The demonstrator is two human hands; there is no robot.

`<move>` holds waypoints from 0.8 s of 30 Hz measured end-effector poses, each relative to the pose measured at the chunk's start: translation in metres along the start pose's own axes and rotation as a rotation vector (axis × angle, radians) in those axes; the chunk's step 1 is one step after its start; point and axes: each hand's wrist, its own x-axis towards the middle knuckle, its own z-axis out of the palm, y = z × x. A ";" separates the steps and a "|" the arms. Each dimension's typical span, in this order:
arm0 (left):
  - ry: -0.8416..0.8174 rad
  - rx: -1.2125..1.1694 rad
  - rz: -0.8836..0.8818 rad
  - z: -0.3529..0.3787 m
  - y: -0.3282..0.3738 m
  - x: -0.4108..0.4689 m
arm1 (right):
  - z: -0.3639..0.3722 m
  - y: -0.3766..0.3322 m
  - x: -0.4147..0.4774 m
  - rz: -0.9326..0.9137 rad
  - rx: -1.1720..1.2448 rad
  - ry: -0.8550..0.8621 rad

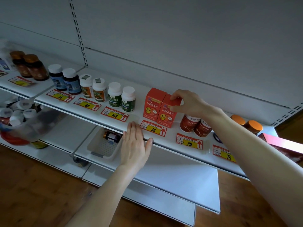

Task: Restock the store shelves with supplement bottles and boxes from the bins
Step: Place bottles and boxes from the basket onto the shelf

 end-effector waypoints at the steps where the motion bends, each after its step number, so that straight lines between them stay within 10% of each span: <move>1: 0.013 -0.008 0.016 -0.003 -0.002 -0.002 | 0.000 0.000 -0.001 0.006 0.003 0.005; 9: 0.135 -0.015 0.263 -0.051 -0.023 -0.012 | 0.005 -0.045 0.007 -0.053 0.090 0.353; 24: 0.019 -0.030 0.510 -0.114 -0.232 -0.019 | 0.112 -0.211 0.035 0.099 0.003 0.461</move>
